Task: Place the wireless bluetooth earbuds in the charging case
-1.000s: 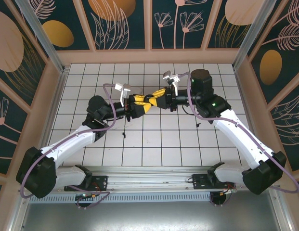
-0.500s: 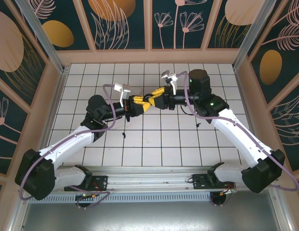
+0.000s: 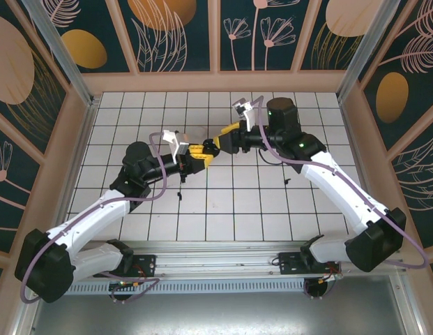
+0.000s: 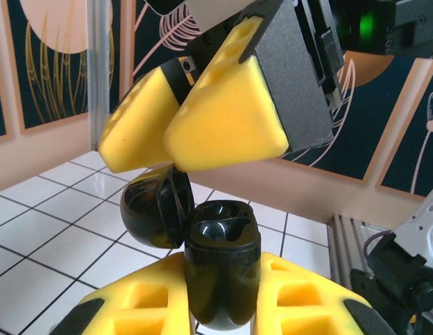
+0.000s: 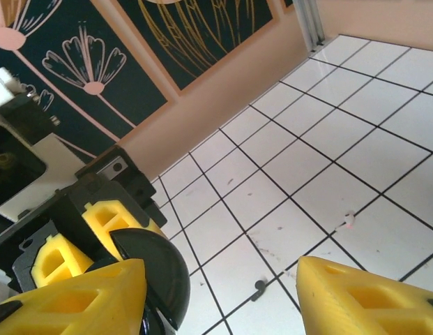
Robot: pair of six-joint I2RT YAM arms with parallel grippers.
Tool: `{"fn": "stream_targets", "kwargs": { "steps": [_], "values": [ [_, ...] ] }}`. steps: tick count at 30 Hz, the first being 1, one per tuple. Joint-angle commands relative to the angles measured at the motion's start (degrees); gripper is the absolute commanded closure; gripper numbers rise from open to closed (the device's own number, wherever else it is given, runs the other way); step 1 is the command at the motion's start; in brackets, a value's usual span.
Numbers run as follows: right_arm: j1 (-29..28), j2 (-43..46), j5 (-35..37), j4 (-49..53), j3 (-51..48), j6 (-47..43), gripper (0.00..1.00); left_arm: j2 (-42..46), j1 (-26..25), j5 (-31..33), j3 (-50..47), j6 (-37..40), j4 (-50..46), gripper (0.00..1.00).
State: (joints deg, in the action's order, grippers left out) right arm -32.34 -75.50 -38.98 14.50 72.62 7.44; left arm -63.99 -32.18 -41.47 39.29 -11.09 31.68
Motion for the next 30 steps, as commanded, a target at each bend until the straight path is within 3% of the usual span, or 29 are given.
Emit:
{"fn": "stream_targets", "kwargs": {
  "steps": [1, 6, 13, 16, 19, 24, 26, 30],
  "values": [
    [0.61, -0.62, 3.12, 1.41, 1.40, 1.72, 0.41, 2.09, -0.33, 0.61, -1.26, 3.83, 0.43, 1.00],
    [0.67, 0.99, 5.59, 1.15, 0.75, 4.41, 0.39, 2.20, -0.33, 2.31, -2.28, 4.66, 0.13, 1.00],
    [4.18, 4.17, 3.25, -4.50, -1.75, 10.71, 0.37, 2.46, -0.28, 2.95, -3.94, 4.41, 1.92, 1.00],
    [5.36, 4.14, 9.44, 0.40, -1.04, 9.95, 0.36, 2.46, -0.30, 3.27, -4.22, 4.58, 2.15, 1.00],
    [8.23, 2.99, 21.82, 10.20, -0.29, 11.48, 0.36, 2.47, -0.33, 3.38, -4.39, 4.75, 1.85, 1.00],
    [17.80, 2.57, 37.71, 21.19, -9.16, 14.06, 0.41, 2.30, -0.32, 3.48, -5.00, 4.59, 2.27, 1.00],
    [21.30, 5.06, 40.88, 19.82, -16.29, 14.89, 0.41, 2.12, -0.28, 3.31, -5.15, 4.81, 2.37, 1.00],
    [29.03, 8.54, 37.24, 15.99, -26.58, 14.83, 0.42, 1.44, -0.33, 3.02, -5.24, 5.12, 2.16, 1.00]
  ]
}}
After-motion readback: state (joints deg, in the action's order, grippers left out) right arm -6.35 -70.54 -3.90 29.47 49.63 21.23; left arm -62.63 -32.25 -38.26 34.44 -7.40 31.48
